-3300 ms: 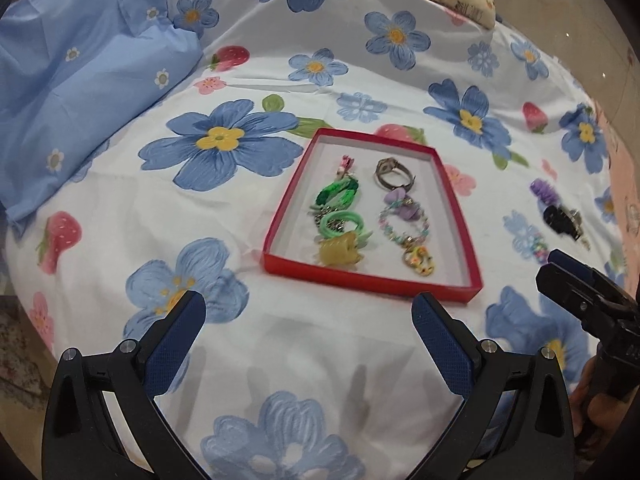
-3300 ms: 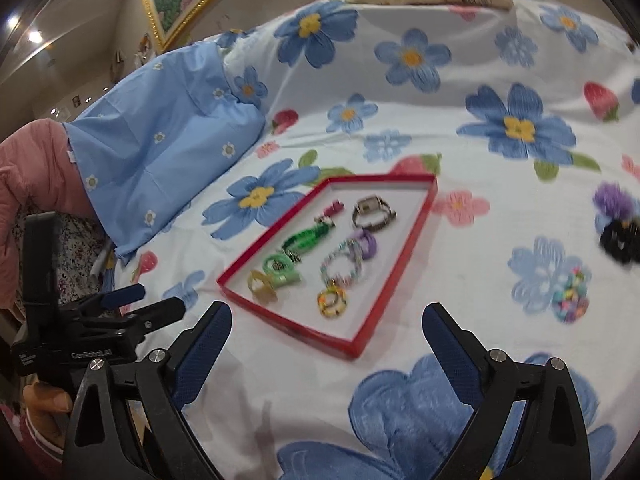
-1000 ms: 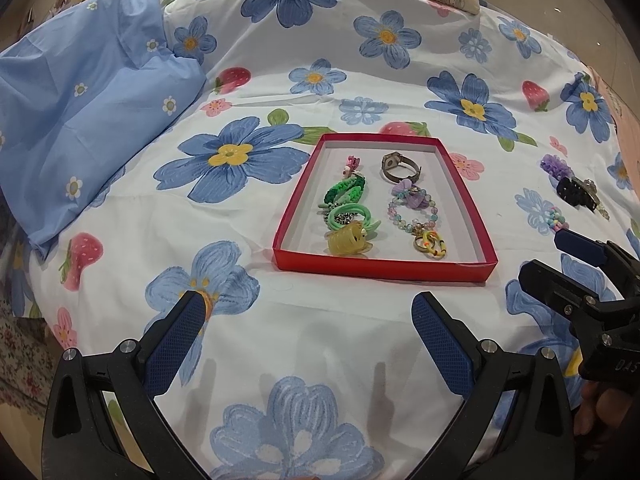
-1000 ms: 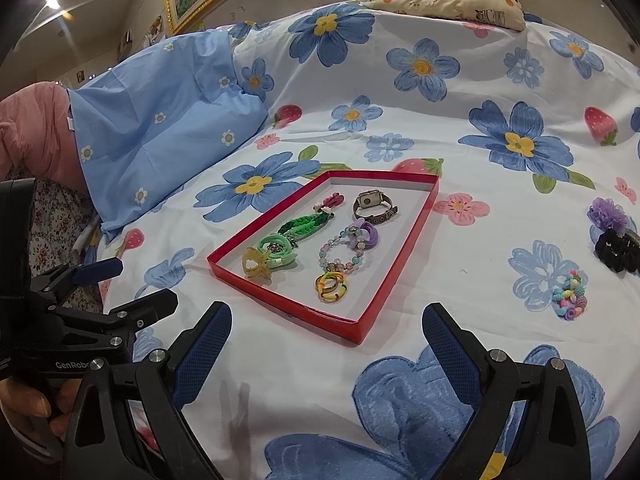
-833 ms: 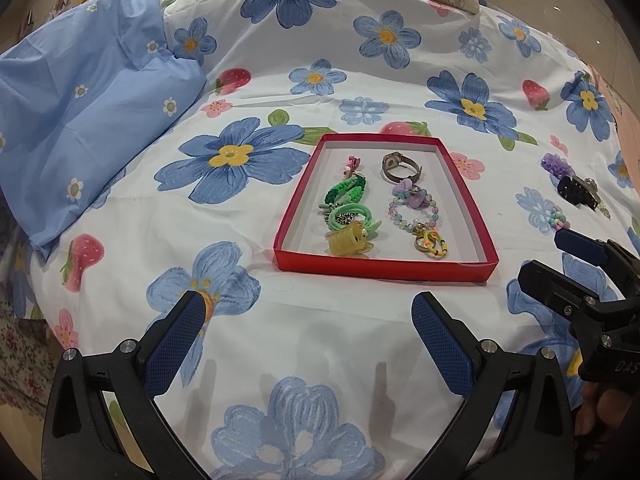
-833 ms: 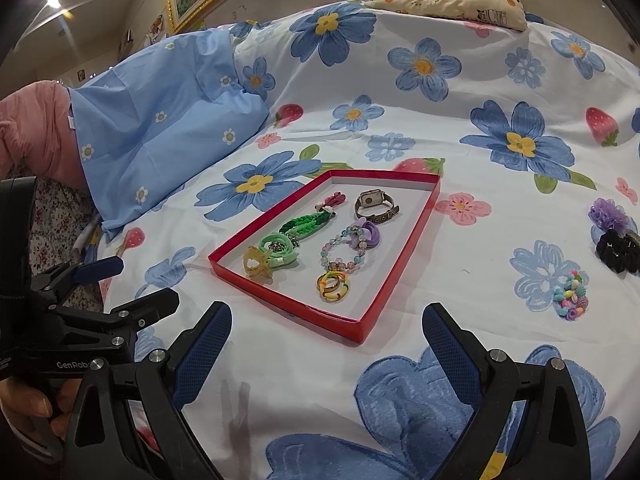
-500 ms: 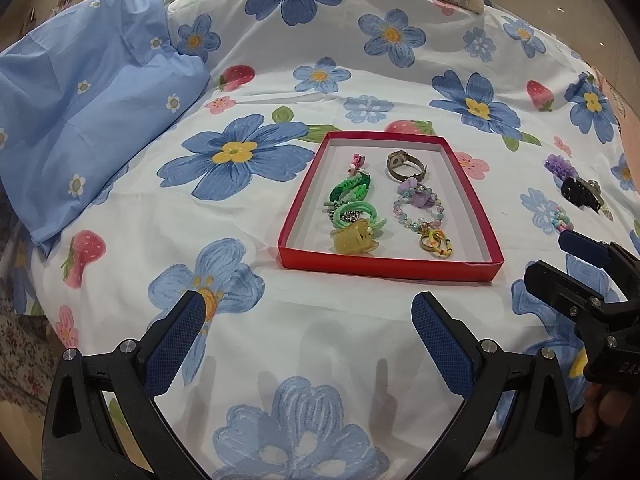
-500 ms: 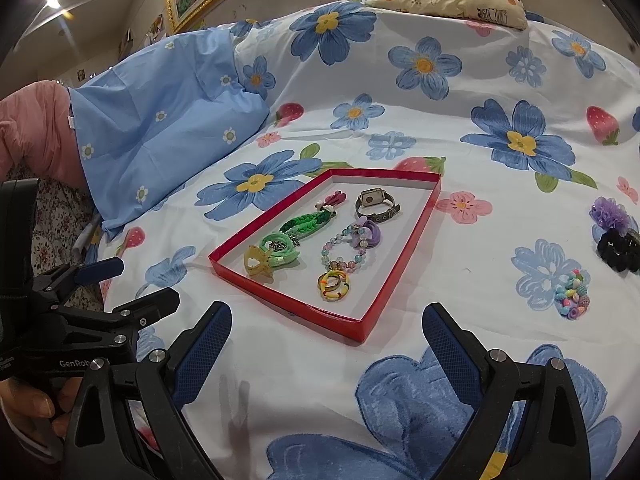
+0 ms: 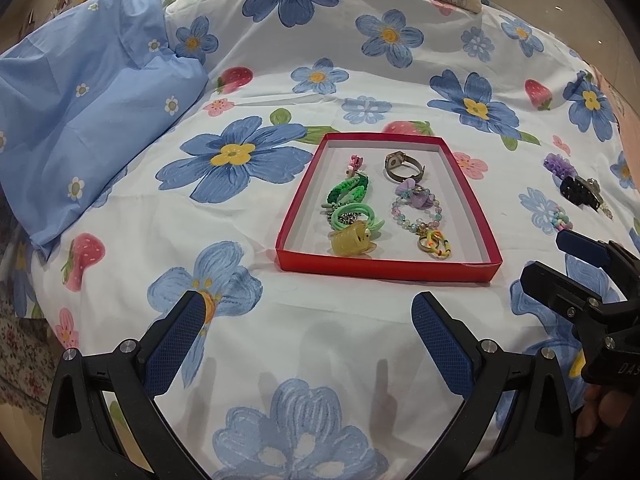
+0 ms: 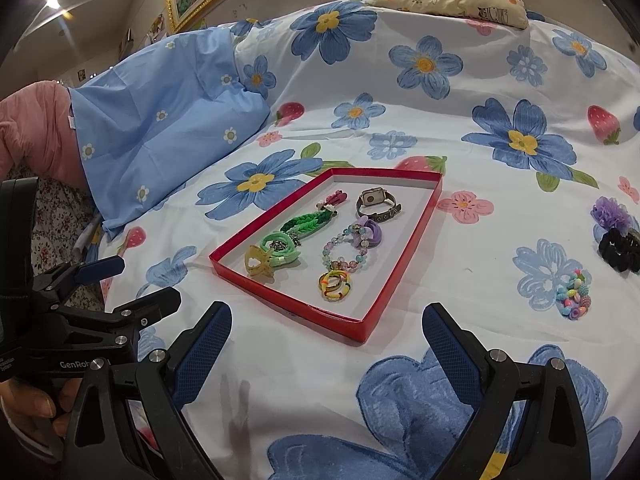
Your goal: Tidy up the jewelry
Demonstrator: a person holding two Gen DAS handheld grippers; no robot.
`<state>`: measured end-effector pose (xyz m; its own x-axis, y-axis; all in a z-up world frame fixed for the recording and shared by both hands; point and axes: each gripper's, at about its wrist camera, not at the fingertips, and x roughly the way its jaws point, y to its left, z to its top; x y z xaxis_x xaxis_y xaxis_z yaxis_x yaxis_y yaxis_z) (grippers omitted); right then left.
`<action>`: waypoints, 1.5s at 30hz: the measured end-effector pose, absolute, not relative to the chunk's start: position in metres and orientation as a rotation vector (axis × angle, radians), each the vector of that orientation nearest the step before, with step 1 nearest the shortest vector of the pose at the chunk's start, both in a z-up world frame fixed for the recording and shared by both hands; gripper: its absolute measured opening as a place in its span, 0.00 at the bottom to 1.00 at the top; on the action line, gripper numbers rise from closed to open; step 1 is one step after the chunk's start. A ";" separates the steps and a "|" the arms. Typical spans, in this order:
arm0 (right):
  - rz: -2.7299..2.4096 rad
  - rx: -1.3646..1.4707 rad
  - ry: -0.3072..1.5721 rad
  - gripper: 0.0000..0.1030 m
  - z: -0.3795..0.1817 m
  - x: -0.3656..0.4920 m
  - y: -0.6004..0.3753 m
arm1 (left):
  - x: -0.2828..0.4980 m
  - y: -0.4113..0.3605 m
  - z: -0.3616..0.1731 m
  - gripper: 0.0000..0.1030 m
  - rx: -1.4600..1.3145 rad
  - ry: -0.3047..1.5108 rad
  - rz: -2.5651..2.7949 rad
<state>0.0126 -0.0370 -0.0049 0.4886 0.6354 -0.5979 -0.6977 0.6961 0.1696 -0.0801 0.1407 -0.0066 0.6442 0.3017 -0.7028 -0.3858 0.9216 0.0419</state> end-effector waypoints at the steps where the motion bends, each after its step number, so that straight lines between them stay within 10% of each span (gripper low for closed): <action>1: 0.811 -0.101 0.683 0.95 -0.005 0.013 -0.037 | -0.080 0.140 -0.007 1.00 -0.116 0.778 0.391; 45: 0.807 -0.093 0.694 0.95 -0.009 0.015 -0.036 | -0.075 0.137 -0.008 1.00 -0.114 0.787 0.388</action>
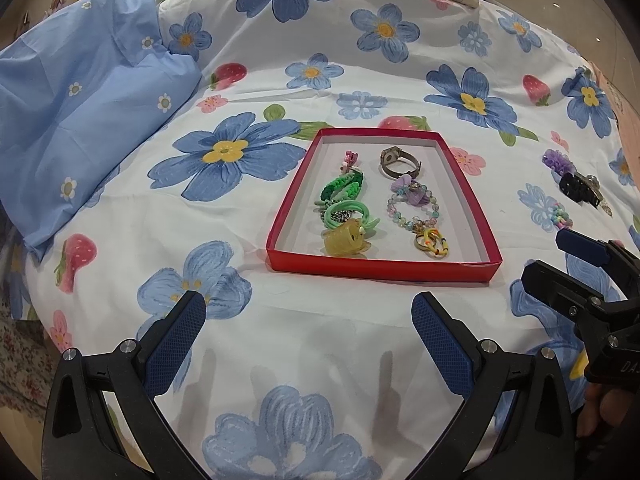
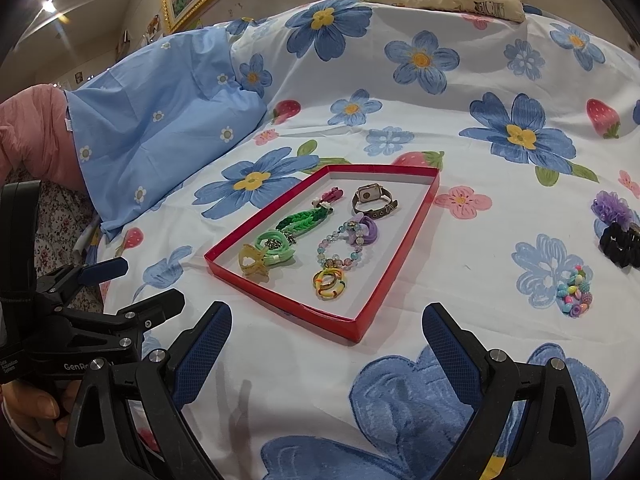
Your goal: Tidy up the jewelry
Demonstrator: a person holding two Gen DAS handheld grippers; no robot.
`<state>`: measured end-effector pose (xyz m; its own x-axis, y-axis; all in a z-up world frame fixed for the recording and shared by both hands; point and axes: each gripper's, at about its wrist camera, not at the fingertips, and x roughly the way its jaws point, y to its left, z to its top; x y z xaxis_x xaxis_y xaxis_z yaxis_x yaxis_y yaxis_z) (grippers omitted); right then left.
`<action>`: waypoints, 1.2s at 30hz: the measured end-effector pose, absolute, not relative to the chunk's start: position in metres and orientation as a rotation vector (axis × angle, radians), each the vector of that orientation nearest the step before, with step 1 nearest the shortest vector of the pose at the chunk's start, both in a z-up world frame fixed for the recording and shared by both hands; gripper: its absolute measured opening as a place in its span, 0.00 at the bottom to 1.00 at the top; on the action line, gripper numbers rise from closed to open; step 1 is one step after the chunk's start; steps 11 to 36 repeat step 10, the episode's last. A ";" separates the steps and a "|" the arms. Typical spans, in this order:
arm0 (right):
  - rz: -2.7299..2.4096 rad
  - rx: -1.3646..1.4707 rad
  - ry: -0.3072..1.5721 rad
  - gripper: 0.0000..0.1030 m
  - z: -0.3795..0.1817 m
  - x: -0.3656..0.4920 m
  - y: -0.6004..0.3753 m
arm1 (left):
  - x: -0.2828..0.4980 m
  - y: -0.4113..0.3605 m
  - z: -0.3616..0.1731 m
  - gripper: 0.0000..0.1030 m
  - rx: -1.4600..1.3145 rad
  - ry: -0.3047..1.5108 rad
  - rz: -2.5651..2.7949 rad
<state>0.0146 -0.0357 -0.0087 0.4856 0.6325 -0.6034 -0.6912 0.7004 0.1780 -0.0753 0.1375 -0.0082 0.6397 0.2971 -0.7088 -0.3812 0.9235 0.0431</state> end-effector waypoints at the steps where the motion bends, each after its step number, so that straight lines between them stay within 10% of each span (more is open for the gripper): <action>1: 0.806 -0.092 0.696 0.95 -0.009 0.014 -0.035 | -0.075 0.139 -0.008 1.00 -0.116 0.789 0.387; 36: 0.802 -0.084 0.721 0.95 -0.014 0.023 -0.035 | -0.064 0.138 -0.017 1.00 -0.134 0.814 0.374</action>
